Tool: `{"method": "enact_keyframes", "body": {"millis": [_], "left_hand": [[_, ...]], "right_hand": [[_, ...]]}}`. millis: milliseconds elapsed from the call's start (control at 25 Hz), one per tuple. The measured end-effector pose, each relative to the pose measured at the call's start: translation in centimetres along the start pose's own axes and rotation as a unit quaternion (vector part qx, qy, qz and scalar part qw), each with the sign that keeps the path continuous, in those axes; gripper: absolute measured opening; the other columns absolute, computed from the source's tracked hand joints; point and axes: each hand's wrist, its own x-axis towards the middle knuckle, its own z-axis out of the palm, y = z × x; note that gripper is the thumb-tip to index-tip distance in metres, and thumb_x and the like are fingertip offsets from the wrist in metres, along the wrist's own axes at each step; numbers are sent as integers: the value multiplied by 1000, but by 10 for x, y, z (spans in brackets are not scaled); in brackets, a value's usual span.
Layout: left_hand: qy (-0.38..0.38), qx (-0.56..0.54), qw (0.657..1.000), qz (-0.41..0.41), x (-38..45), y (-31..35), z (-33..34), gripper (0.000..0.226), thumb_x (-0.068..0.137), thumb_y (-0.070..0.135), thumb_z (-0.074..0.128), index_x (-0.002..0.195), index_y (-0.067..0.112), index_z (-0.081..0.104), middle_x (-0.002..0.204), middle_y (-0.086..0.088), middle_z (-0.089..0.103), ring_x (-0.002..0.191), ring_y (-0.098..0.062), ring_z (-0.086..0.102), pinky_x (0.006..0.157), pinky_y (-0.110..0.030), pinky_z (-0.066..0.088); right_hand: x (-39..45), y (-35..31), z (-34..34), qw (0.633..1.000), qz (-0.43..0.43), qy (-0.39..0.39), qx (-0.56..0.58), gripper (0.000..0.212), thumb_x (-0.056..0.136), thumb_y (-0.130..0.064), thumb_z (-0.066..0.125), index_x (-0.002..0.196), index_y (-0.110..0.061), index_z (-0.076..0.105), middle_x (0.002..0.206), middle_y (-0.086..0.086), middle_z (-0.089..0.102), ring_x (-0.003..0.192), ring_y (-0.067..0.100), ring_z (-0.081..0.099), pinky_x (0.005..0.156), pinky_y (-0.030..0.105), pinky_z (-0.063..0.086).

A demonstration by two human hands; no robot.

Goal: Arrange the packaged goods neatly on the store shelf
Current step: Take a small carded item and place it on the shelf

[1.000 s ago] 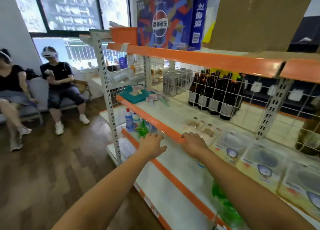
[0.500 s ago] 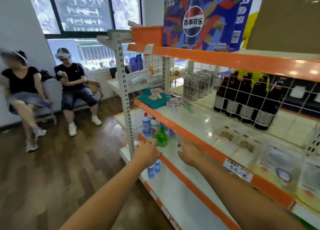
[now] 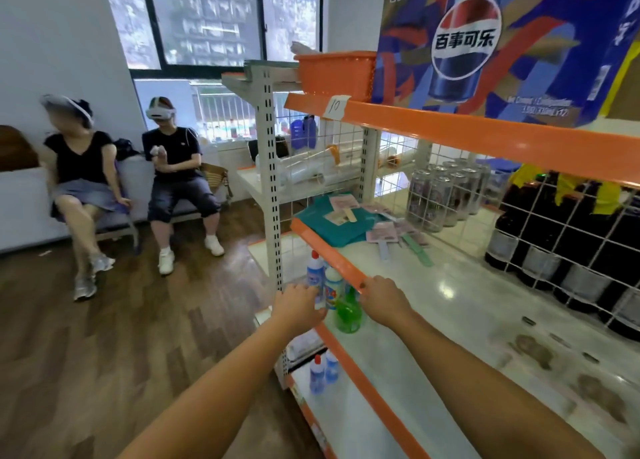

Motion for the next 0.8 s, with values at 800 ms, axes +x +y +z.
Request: {"method": "enact_keyframes", "body": {"millis": [800], "left_hand": [[19,-6,992,121,259,-32,-3,33,93,38,47,116,15,55,121,-10,57,113,-28,51,93,-38,43]], "right_hand": [[223,31,4,996,87,20,25,23,94,-22,41,109,-11,55,115,13,59,102,28,56,82,34,48]]}}
